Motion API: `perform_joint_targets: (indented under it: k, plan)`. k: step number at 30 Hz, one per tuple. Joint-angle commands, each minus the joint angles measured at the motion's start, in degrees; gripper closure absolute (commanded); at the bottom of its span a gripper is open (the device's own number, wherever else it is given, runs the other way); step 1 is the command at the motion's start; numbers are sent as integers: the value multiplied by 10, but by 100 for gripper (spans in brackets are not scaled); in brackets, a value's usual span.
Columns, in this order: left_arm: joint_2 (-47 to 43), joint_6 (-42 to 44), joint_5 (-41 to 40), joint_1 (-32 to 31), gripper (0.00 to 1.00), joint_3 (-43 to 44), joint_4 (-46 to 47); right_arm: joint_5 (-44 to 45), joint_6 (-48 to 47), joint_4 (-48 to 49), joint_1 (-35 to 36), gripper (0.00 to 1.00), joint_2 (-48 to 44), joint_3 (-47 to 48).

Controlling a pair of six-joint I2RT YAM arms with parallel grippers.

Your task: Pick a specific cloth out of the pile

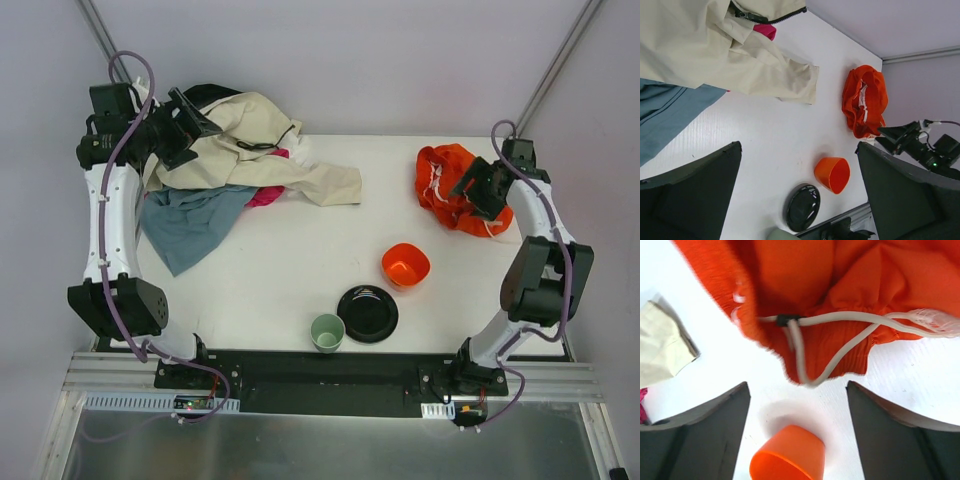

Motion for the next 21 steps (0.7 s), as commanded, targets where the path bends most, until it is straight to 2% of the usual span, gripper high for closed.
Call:
perform_joint_targets:
  k: [1,5,6,12,21]
  plan:
    - [-26,57,2,-15,1,21,-6,44,-21,-54,11,14,-103,66]
    - [-26,108,-33,-43,1,23,-36,72,-24,-76,18,2,-162,64]
    - [-27,125,-49,-51,1,23,-48,83,-28,-82,21,4,-176,59]
    - [-33,217,-203,-104,1,0,-107,126,-49,-98,28,4,-265,0]
    - [-78,235,-283,-151,1,-135,-95,129,-50,-48,29,4,-424,-170]
